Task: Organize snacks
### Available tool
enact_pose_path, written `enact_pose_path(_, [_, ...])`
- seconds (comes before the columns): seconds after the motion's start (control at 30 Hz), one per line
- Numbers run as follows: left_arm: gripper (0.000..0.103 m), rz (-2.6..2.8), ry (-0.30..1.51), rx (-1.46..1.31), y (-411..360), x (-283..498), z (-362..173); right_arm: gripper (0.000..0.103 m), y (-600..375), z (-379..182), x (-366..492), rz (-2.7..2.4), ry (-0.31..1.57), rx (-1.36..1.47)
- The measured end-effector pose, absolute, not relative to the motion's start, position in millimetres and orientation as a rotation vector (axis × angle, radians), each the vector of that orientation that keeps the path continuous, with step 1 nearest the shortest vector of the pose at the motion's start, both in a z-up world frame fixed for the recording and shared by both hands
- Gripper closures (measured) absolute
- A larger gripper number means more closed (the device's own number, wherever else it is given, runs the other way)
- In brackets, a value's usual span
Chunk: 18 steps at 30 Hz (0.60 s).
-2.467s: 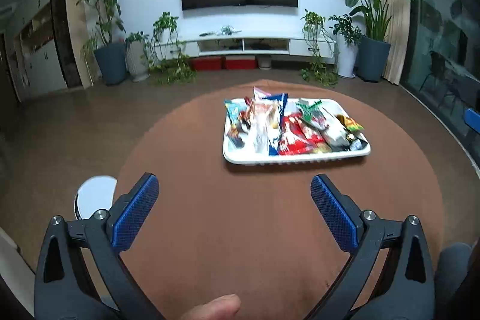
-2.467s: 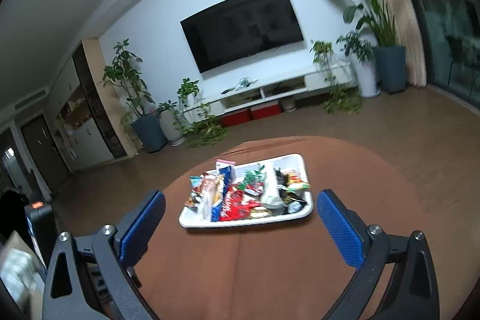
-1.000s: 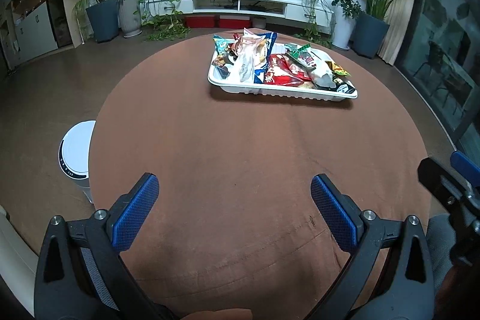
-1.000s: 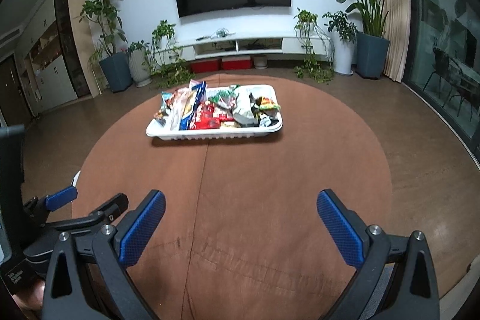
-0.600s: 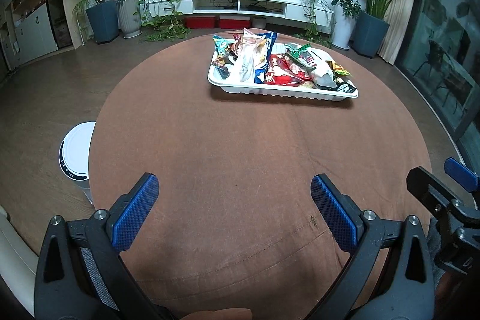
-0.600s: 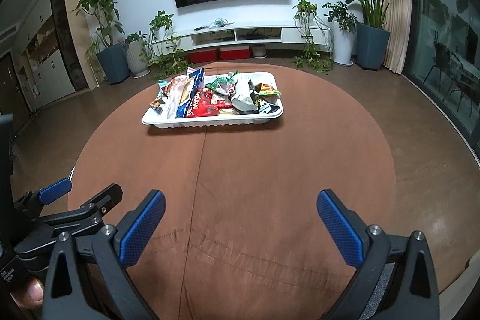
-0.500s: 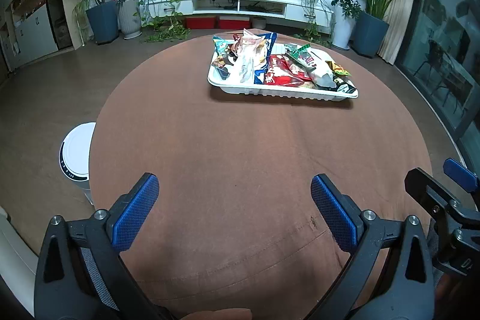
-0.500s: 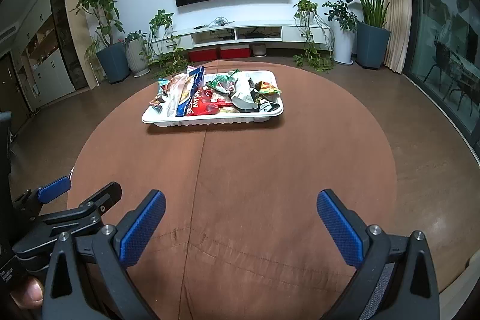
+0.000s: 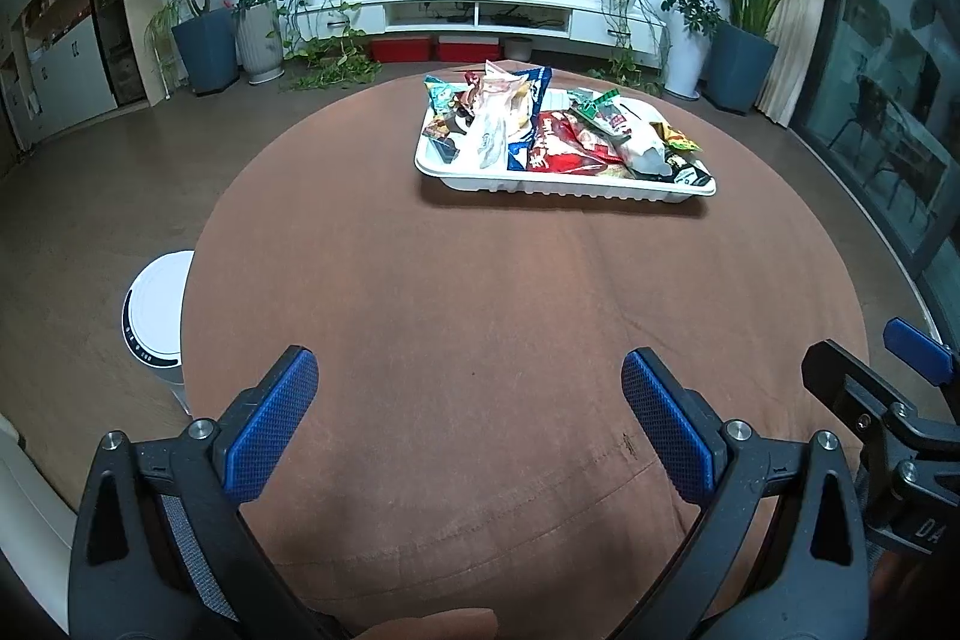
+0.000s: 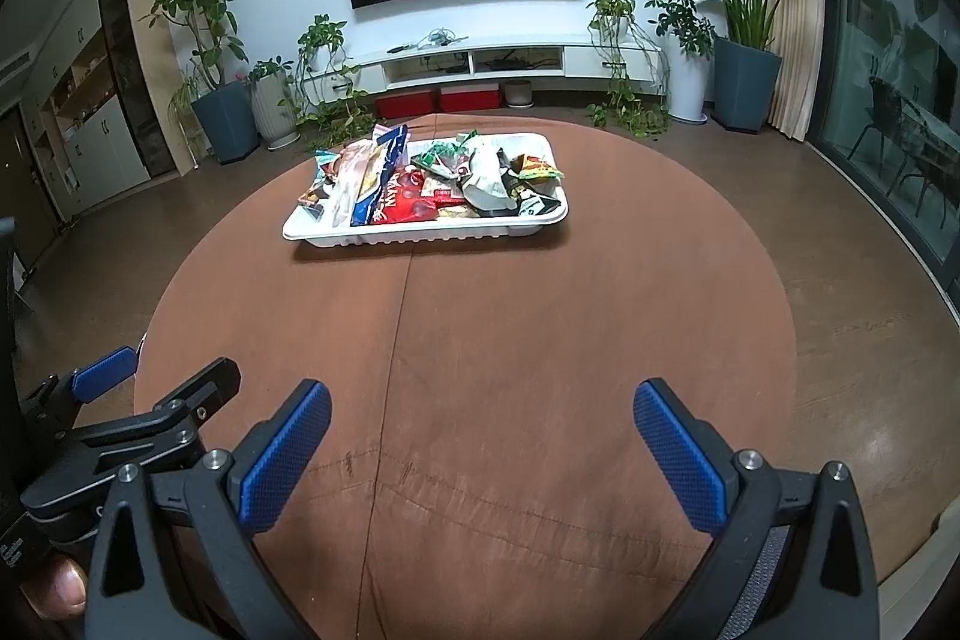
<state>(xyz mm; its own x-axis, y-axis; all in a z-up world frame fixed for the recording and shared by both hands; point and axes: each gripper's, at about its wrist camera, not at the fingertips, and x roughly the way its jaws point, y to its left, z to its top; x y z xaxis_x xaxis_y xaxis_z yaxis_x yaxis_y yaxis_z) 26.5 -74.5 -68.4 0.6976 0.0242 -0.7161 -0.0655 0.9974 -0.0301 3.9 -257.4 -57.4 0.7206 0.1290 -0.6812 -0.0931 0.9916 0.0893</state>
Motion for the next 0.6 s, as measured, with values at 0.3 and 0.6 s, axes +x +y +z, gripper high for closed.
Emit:
enact_pose_path(0.3, [0.000, 0.050, 0.802, -0.057, -76.1, 25.1, -69.3, 0.000, -256.8, -57.5, 4.9, 0.123, 0.758, 0.050])
enact_pose_path(0.6, [0.000, 0.047, 0.804, -0.052, -77.0, 25.3, -70.2, 0.000, -256.0, -60.0, 4.4, 0.124, 0.759, 0.050])
